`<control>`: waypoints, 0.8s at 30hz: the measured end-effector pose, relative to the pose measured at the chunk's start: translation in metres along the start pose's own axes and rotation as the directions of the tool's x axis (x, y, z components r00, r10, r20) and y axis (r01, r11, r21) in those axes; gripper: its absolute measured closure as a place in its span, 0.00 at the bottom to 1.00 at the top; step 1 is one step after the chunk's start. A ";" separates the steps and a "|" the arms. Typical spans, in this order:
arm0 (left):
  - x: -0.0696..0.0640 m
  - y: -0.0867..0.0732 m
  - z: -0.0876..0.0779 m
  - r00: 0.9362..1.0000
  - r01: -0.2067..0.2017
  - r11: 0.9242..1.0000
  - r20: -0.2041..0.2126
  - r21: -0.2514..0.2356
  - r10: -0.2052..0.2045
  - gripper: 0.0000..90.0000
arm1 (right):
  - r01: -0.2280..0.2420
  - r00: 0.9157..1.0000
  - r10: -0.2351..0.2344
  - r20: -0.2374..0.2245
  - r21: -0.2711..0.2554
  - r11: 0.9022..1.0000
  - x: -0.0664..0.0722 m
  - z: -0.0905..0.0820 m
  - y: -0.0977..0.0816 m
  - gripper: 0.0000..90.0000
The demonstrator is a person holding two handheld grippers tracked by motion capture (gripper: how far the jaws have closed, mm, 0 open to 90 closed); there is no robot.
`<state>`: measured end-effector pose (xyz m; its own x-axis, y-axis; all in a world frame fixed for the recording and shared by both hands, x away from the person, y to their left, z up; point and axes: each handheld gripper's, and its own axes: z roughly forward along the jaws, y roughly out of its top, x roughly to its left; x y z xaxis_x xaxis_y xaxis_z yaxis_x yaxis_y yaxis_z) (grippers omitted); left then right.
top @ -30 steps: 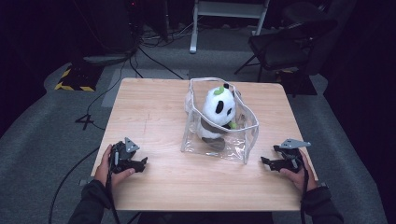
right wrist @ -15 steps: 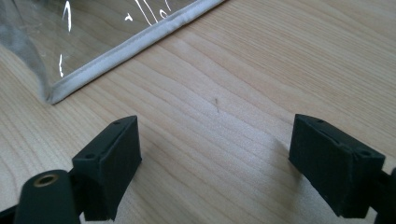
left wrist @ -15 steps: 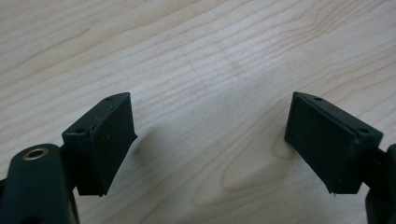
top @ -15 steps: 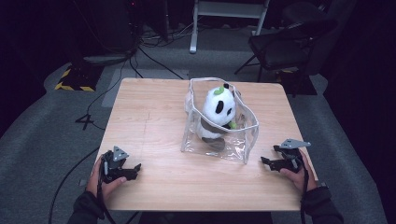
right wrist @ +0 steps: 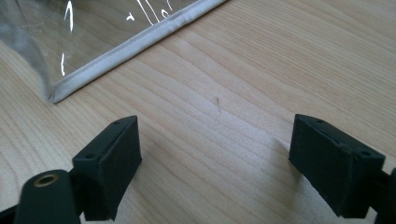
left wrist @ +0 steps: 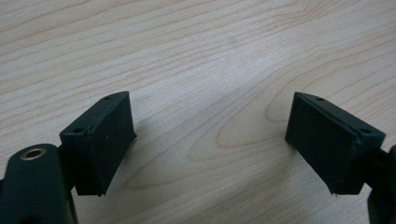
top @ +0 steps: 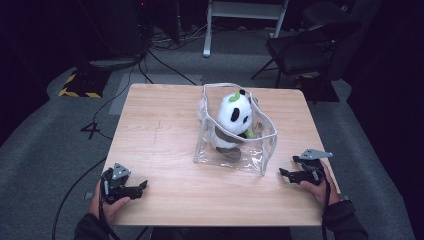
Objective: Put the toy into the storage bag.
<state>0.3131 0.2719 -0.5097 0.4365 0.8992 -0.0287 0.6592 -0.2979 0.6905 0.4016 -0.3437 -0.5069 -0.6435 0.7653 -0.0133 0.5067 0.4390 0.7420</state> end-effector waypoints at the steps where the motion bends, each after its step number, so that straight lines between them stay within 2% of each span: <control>1: 0.000 0.000 0.000 1.000 0.001 1.000 0.001 0.000 -0.001 0.17 | 0.000 1.000 0.000 0.000 0.000 1.000 0.000 0.000 0.000 0.18; 24: 0.001 0.000 0.001 1.000 -0.002 1.000 0.003 -0.002 0.002 0.17 | -0.001 1.000 0.001 0.000 0.001 1.000 0.000 0.000 0.000 0.18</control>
<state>0.3140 0.2723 -0.5097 0.4401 0.8975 -0.0294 0.6567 -0.2994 0.6922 0.4014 -0.3436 -0.5069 -0.6432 0.7655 -0.0130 0.5076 0.4391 0.7413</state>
